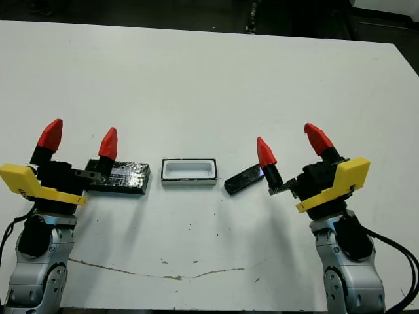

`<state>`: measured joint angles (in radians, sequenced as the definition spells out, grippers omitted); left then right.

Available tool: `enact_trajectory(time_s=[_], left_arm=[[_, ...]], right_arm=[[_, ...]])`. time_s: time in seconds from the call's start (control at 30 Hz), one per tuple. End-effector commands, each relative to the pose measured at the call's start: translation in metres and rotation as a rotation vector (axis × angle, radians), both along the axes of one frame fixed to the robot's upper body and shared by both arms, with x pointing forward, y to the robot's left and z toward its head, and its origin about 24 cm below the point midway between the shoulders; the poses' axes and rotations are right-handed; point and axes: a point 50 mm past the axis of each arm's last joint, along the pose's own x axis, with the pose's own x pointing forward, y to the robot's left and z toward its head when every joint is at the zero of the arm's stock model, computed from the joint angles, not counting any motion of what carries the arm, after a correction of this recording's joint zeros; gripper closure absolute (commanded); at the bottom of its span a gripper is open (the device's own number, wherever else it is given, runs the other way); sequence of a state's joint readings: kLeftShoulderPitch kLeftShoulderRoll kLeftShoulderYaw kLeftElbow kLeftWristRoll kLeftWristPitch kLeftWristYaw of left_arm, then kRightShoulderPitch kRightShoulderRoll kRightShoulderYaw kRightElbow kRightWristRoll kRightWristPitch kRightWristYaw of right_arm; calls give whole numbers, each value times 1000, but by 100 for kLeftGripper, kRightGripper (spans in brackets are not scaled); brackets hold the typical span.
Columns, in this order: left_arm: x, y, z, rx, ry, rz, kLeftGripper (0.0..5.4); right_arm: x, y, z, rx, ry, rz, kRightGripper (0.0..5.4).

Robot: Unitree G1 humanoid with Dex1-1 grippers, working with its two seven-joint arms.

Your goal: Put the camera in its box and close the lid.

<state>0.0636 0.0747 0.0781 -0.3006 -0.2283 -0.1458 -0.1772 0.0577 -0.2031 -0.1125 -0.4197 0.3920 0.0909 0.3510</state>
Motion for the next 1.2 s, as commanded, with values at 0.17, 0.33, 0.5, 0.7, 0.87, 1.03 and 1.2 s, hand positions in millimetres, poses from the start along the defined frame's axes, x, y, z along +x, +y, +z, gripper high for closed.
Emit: enact_trajectory(time_s=[0.17, 0.33, 0.5, 0.7, 0.87, 1.03, 1.2], left_arm=[[0, 0, -2, -6, 10, -3, 1], [-1, -1, -3, -3, 10, -1, 1], [-1, -1, -2, -17, 11, -4, 1], [-1, 0, -3, 0, 6, 9, 1], [-1, -1, -3, -7, 11, 10, 1], [-1, -2, -4, -19, 10, 11, 1], [-1, -1, -4, -15, 7, 11, 1]], right_arm=[[-2, -2, -4, -18, 20, 0, 0], [0, -4, -4, -30, 25, 16, 0], [11, -21, 12, -159, 6, 101, 0], [41, -45, 60, -548, -63, 274, 0], [66, -42, 77, -794, 16, 472, 0], [82, -27, 78, -1052, 141, 667, 0], [88, -11, 77, -1284, 231, 854, 0]])
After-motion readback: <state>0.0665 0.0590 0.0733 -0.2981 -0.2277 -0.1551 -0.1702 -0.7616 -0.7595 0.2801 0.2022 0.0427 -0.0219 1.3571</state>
